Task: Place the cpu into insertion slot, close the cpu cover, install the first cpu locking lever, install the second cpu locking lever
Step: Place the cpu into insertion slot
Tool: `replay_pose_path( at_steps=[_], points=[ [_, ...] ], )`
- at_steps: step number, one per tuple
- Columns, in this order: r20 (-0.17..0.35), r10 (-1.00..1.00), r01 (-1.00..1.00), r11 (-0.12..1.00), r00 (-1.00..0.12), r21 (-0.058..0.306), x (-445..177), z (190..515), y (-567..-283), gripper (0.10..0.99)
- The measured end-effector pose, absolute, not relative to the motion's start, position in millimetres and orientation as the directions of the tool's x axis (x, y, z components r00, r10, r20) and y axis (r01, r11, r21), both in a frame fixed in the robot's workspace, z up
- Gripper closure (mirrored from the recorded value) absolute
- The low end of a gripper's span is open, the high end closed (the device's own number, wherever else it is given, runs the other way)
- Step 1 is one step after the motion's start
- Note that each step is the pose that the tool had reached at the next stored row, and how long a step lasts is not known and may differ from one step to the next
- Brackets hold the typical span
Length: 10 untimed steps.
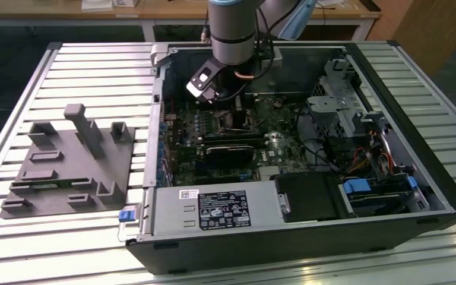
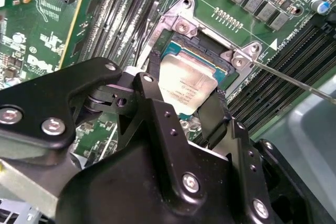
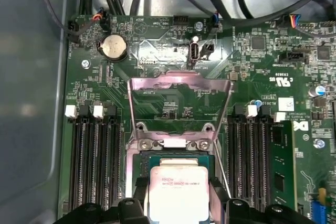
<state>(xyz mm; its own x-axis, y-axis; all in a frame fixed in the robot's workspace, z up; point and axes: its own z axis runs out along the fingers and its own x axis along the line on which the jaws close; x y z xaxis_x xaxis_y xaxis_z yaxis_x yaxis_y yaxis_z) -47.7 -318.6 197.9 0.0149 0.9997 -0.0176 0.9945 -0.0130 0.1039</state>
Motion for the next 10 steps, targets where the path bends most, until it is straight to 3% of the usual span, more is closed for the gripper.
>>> replay_pose_path(
  at_steps=[10],
  points=[
    [-0.015,1.000,0.995,-0.012,0.014,0.104,-48.5,192.8,-318.2,0.549]
  ],
)
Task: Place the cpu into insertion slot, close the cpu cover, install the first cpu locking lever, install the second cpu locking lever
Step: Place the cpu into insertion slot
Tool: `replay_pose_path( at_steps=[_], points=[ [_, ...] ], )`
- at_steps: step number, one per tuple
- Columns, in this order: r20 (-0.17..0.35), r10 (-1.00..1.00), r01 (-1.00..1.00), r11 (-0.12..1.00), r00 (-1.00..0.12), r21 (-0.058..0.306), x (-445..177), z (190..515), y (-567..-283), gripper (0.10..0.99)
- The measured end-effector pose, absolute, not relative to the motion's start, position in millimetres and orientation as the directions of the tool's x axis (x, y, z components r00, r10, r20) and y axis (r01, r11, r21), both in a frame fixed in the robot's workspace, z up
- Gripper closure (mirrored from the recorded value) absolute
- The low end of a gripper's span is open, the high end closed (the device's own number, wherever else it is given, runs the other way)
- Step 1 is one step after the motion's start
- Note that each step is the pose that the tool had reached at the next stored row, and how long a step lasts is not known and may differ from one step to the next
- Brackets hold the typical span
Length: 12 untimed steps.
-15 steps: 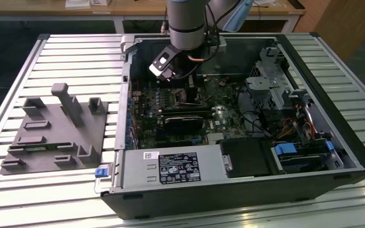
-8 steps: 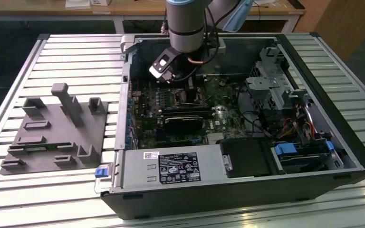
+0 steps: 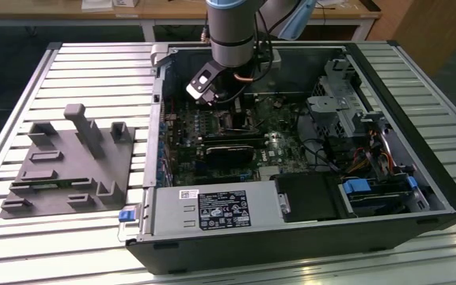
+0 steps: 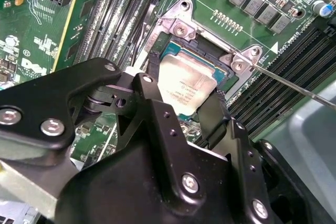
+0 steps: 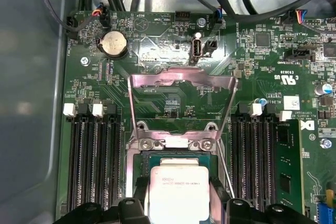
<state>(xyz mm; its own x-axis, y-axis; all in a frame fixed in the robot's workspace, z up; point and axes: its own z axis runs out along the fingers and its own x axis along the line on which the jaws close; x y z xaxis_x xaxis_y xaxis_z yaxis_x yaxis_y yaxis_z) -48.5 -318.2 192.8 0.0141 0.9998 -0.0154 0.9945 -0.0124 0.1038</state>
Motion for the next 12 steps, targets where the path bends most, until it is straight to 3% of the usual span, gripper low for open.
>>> replay_pose_path(
  at_steps=[12],
  points=[
    [-0.015,1.000,0.995,-0.012,0.014,0.104,-48.5,192.4,-318.1,0.549]
  ],
)
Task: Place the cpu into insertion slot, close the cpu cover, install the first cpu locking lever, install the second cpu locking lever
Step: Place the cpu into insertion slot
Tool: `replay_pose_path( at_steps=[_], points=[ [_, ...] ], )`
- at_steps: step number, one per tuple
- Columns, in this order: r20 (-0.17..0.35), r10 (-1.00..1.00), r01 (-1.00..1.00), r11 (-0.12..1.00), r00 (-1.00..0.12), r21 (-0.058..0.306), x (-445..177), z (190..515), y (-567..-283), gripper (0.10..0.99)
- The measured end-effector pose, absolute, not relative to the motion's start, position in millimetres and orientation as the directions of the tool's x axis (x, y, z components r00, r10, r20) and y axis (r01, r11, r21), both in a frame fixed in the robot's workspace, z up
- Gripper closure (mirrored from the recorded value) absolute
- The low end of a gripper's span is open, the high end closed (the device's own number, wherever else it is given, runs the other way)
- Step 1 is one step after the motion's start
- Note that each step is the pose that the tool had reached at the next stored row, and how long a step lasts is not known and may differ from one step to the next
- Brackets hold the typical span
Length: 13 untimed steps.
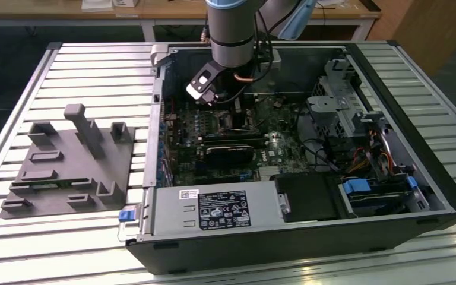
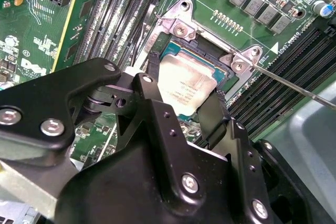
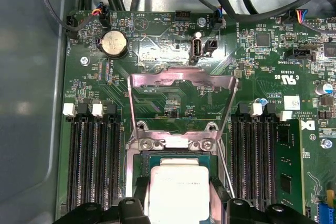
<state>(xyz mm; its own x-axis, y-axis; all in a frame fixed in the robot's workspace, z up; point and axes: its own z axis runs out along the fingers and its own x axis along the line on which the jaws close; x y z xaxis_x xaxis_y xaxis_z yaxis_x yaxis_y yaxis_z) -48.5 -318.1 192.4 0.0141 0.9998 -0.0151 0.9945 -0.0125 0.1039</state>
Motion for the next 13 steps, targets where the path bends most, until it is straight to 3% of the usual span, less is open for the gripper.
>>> replay_pose_path(
  at_steps=[2,3,13],
  points=[
    [-0.015,1.000,0.995,-0.012,0.014,0.104,-48.5,192.4,-318.1,0.537],
    [-0.015,1.000,0.995,-0.012,0.014,0.104,-48.5,192.4,-318.2,0.475],
    [0.006,1.000,0.995,-0.015,0.014,0.104,-48.4,192.4,-318.1,0.475]
  ],
)
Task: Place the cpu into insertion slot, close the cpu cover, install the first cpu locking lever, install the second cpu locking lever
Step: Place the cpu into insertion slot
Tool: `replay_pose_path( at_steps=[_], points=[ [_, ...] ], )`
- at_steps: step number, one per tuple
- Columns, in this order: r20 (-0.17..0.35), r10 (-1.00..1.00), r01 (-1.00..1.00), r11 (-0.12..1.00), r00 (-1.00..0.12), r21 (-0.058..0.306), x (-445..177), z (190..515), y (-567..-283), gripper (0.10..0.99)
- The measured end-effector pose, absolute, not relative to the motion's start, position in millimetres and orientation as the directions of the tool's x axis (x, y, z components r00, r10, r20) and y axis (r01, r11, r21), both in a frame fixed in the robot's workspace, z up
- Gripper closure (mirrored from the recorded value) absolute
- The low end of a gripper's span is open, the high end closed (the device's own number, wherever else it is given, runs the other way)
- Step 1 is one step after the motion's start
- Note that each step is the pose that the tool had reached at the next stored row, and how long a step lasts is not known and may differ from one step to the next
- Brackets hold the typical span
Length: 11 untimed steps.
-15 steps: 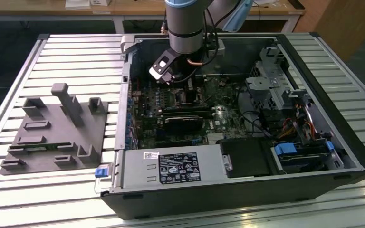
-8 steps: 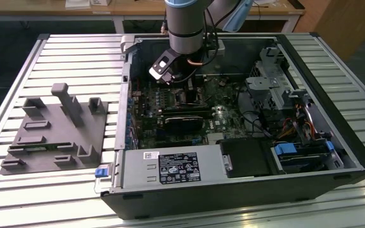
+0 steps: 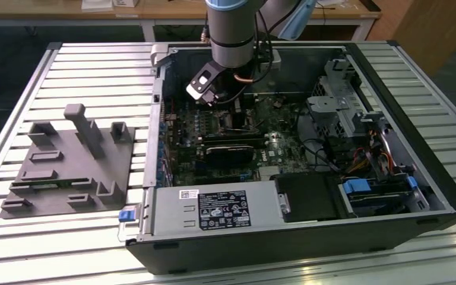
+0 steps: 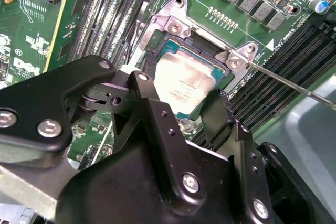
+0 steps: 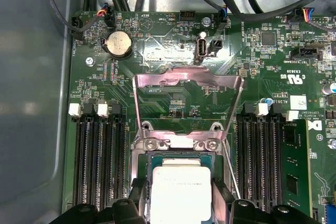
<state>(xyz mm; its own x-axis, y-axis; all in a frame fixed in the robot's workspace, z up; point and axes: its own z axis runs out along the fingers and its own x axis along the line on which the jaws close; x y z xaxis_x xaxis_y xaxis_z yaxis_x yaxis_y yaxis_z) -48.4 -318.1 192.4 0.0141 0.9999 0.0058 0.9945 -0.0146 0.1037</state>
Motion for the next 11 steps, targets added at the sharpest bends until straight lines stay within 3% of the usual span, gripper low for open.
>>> replay_pose_path(
  at_steps=[11],
  points=[
    [0.006,1.000,0.995,-0.015,0.014,0.104,-48.5,198.3,-318.2,0.475]
  ],
)
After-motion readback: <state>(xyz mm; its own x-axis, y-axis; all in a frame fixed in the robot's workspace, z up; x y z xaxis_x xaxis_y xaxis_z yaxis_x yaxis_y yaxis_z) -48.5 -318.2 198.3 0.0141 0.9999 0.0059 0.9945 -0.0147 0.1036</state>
